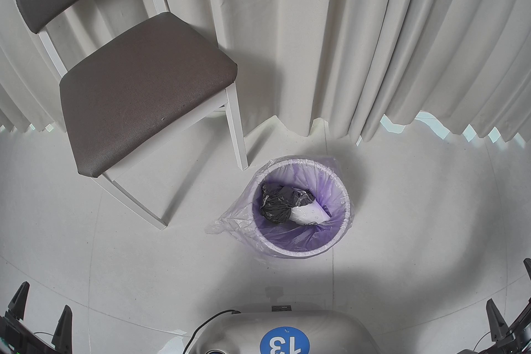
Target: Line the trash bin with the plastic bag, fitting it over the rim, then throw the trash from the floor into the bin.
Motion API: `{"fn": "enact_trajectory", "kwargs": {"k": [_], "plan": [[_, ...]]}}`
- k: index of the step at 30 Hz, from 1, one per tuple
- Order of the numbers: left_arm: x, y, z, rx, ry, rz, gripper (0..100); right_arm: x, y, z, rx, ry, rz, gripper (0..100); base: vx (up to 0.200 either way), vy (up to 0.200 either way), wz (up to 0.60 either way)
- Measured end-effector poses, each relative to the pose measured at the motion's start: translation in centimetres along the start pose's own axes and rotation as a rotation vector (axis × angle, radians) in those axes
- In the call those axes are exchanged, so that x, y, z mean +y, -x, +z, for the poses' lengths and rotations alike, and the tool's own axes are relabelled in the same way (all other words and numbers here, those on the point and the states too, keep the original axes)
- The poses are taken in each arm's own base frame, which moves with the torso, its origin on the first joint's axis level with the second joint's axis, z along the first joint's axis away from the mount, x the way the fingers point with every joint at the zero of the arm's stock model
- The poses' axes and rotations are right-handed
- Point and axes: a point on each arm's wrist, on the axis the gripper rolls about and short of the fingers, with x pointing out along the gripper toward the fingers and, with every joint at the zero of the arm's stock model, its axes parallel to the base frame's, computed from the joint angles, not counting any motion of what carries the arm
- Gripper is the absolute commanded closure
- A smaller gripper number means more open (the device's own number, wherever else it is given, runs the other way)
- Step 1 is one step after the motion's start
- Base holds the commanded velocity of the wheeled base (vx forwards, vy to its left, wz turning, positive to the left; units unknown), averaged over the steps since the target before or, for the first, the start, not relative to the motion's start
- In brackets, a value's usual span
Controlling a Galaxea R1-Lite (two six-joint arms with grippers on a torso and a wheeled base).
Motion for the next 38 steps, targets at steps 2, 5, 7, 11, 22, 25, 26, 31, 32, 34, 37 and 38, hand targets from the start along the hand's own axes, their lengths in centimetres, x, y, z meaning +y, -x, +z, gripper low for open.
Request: {"fn": "enact_trajectory", "kwargs": {"k": [2,5,7,11,22,25,26,31,32,34,37,38], "plan": [[0.0,0.0,0.0,0.0,0.002,0.0,0,-0.09,0.01,-0.25,0.03,-0.047,-0.054,0,0.0,0.0,0.0],[0.0,0.0,-0.01,0.001,0.005,0.001,0,-0.18,0.02,-0.48,0.053,-0.138,-0.107,0,0.0,0.0,0.0],[0.01,0.0,-0.01,0.001,0.006,0.003,0,-0.24,0.04,-0.56,0.06,-0.175,-0.142,0,0.0,0.0,0.0],[0.0,0.0,-0.01,0.001,-0.002,0.0,0,-0.23,0.04,-0.59,0.065,-0.144,-0.139,0,0.0,0.0,0.0],[0.05,0.0,-0.01,0.001,0.025,0.023,0,-0.33,0.05,-0.57,0.06,-0.203,-0.187,0,0.0,0.0,0.0],[0.06,0.0,-0.01,0.001,0.026,0.028,0,-0.34,0.05,-0.56,0.062,-0.182,-0.193,0,0.0,0.0,0.0],[0.07,0.0,-0.01,0.001,0.026,0.029,0,-0.34,0.05,-0.56,0.062,-0.179,-0.194,0,0.0,0.0,0.0],[0.07,0.0,0.0,0.0,0.026,0.03,0,-0.34,0.05,-0.56,0.062,-0.178,-0.195,0,0.0,0.0,0.0],[0.07,0.0,0.0,0.0,0.026,0.029,0,-0.34,0.05,-0.56,0.062,-0.18,-0.194,0,0.0,0.0,0.0],[0.07,0.0,0.0,0.0,0.026,0.029,0,-0.34,0.05,-0.56,0.062,-0.178,-0.194,0,0.0,0.0,0.0],[0.07,0.0,0.0,0.0,0.026,0.03,0,-0.34,0.05,-0.57,0.063,-0.177,-0.194,0,0.0,0.0,0.0],[0.07,0.0,0.0,0.0,0.026,0.03,0,-0.34,0.05,-0.57,0.063,-0.174,-0.194,0,0.0,0.0,0.0]]}}
